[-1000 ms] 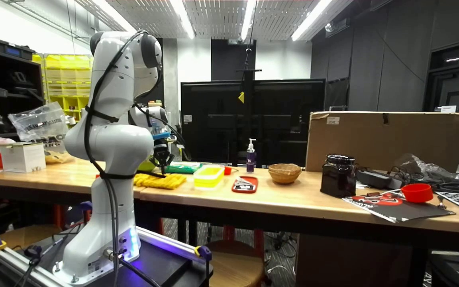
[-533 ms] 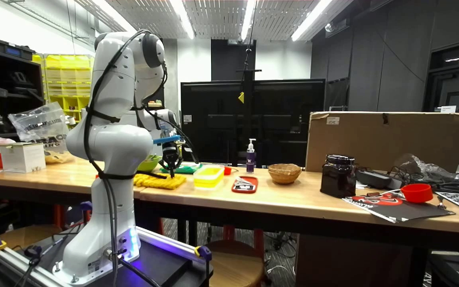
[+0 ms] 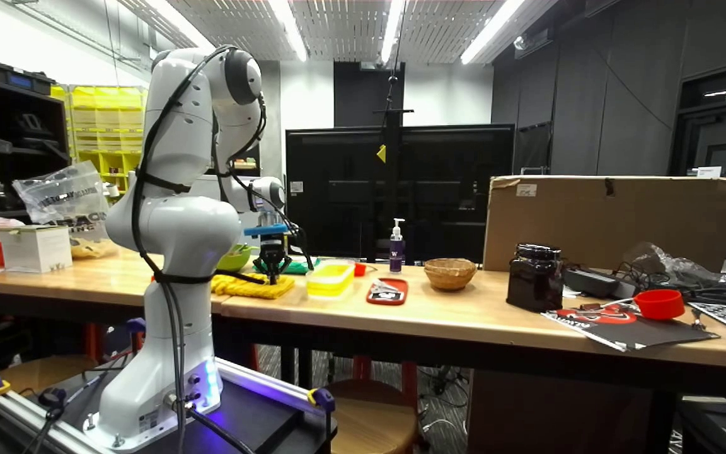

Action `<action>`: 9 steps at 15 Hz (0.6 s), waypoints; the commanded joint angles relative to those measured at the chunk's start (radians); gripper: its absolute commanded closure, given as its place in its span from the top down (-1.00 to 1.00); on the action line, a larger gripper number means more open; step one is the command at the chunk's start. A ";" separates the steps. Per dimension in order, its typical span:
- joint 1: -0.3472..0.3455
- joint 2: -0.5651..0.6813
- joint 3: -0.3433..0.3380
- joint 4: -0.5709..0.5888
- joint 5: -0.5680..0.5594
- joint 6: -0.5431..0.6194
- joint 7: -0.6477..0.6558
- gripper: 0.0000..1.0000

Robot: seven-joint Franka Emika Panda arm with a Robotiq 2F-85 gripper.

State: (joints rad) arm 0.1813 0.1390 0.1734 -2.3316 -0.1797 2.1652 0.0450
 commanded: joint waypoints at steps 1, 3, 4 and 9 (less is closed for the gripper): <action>-0.001 -0.025 -0.004 -0.037 0.006 0.024 -0.006 -1.00; 0.007 -0.048 0.001 -0.025 -0.008 -0.016 0.002 -1.00; 0.009 -0.057 0.004 -0.017 -0.003 -0.034 0.002 -1.00; 0.017 -0.117 0.029 0.011 0.114 -0.093 -0.066 -1.00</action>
State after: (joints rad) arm 0.1947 0.0827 0.1886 -2.3239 -0.1430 2.1243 0.0364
